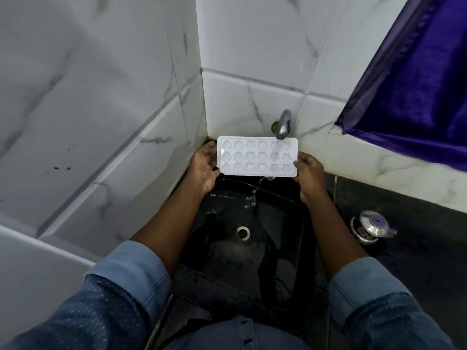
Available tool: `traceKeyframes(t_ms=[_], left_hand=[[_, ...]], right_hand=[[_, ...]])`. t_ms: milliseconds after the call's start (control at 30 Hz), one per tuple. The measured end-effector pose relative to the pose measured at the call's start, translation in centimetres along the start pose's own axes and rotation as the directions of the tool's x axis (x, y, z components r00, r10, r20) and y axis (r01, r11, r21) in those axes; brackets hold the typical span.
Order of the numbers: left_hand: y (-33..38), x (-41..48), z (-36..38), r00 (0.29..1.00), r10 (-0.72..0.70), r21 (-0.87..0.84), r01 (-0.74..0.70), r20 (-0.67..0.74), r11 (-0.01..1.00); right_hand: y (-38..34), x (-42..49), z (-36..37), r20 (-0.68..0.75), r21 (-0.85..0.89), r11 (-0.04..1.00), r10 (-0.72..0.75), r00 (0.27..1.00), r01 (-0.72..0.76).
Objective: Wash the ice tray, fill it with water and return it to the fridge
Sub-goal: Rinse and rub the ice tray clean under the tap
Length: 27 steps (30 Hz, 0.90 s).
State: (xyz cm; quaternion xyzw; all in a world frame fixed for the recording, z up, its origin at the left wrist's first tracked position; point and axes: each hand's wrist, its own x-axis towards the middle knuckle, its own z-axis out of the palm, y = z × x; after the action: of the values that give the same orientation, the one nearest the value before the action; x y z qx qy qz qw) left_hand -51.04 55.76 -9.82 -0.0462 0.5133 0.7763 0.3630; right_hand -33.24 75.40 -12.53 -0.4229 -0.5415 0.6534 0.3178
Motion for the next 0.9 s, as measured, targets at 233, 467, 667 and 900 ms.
traceKeyframes(t_ms=[233, 467, 667, 900], left_hand=[[-1.7, -0.3, 2.9, 0.996, -0.040, 0.011, 0.039, 0.075, 0.999], [-2.4, 0.3, 4.7, 0.994, -0.071, 0.029, 0.069, 0.088, 0.997], [-2.2, 0.9, 3.3, 0.993, -0.085, 0.066, 0.079, 0.086, 0.995], [-1.7, 1.0, -0.4, 0.994, -0.103, 0.263, 0.112, -0.048, 0.958]], right_hand=[[-0.1, -0.2, -3.7, -0.103, 0.012, 1.000, 0.012, 0.995, -0.011], [-0.4, -0.1, -5.7, -0.146, 0.019, 1.000, 0.005, 0.989, -0.002], [0.5, 0.1, -4.9, -0.150, 0.003, 1.000, 0.027, 0.988, -0.027], [1.6, -0.3, -1.2, -0.075, -0.054, 0.996, 0.061, 0.995, -0.065]])
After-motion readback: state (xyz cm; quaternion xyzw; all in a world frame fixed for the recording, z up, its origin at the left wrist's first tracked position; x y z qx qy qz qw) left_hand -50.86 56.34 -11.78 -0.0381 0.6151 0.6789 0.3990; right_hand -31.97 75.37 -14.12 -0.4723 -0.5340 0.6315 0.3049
